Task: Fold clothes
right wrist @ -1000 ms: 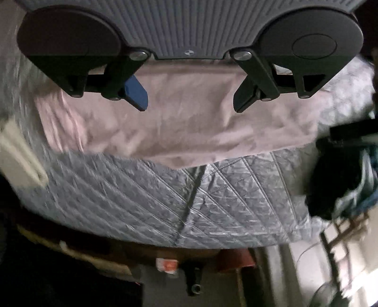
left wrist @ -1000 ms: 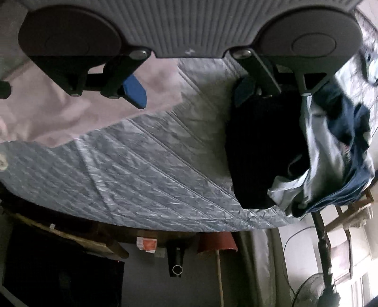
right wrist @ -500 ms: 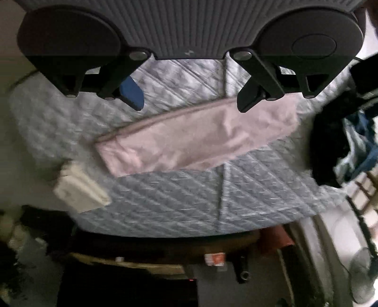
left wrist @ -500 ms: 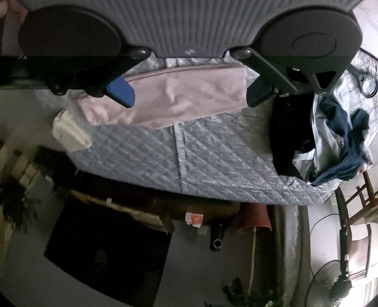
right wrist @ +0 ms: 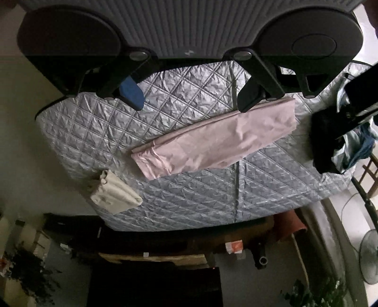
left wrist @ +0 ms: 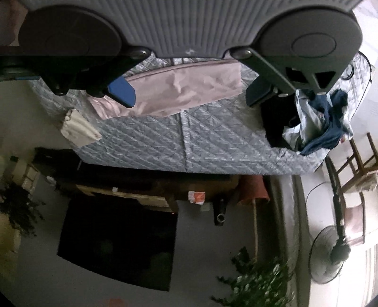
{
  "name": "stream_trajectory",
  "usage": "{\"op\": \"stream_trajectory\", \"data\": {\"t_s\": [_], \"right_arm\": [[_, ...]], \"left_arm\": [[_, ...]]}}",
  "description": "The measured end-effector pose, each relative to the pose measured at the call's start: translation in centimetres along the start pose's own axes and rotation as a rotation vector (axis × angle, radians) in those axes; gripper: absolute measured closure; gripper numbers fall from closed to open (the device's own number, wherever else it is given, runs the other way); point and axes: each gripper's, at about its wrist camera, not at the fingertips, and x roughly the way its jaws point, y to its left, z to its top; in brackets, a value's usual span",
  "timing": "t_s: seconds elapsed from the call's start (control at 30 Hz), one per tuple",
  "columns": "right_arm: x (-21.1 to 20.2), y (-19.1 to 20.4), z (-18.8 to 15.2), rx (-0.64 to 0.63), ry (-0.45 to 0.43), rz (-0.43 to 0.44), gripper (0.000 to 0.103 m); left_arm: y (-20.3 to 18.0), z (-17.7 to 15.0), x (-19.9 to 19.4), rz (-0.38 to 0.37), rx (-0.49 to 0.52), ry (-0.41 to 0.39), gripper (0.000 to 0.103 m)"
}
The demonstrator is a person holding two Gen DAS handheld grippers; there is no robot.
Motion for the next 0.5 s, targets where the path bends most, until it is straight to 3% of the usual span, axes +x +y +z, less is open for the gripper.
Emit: {"op": "stream_trajectory", "data": {"t_s": [0.5], "right_arm": [[-3.9,-2.1,-1.6,0.043,-0.052,-0.054,0.013]], "left_arm": [[-2.8,-0.1,-2.1,-0.058,0.056,-0.054,0.005]]}}
